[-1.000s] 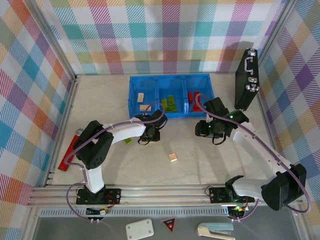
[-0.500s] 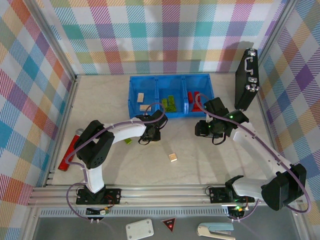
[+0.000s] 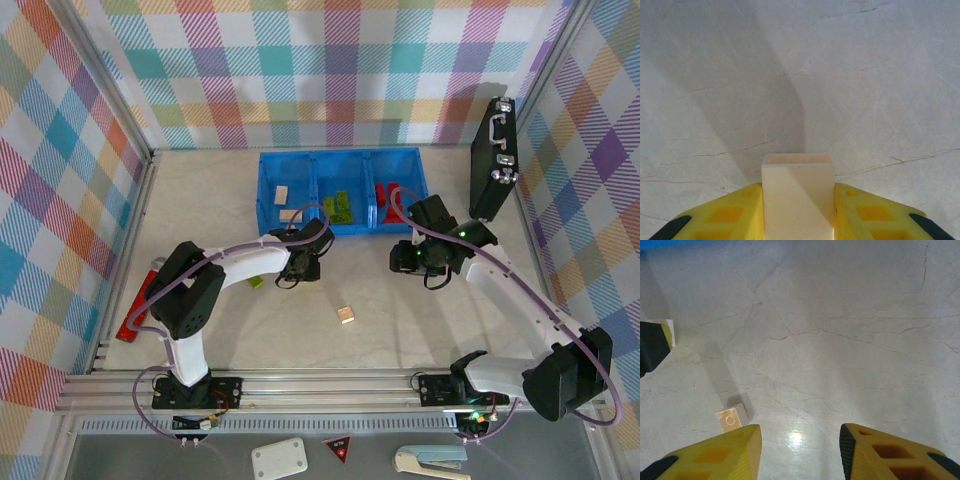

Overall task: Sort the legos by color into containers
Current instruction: Pick up the lego from the center of the table, then place the lego in the container.

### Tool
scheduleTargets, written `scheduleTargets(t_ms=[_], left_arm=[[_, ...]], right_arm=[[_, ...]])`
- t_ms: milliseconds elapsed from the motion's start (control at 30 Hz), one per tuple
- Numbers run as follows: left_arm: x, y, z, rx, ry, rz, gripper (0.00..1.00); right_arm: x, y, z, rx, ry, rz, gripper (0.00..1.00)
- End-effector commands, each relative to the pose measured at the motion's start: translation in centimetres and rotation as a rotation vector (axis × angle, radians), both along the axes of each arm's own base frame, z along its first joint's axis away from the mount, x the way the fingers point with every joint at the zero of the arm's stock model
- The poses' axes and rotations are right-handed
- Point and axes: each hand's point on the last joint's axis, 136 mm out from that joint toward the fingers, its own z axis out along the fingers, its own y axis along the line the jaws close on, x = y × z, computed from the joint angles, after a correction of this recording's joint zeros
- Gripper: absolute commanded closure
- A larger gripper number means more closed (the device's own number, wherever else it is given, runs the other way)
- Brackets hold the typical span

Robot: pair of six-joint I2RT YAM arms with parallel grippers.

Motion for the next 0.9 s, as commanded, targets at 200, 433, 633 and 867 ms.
scheduleTargets(t_ms=[200,433,633,867], left_arm=[[2.8,2.9,5.2,-0.018,-0.063,-0.002,0.65],[6.6,4.8,9.1,-0.043,-0.129,0.02,0.65],[10.2,6.3,10.6,-0.023,-0.159,0.022,0.65],[14.0,6.4,11.4,-0.048,-0.181,0.035,0.64]], right_arm=[[-0.5,-0.4,0.2,0.001,0.008,-0.035,0.53],[-0.4,-0.6,0.8,-0.004,-0.005,-0.036,0.53],[-0.5,-0.9,1.1,-0.011,-0.013,-0.038,0.53],[-0.6,-1.1,1.5,-0.023,-0.022,-0.037,0.53]])
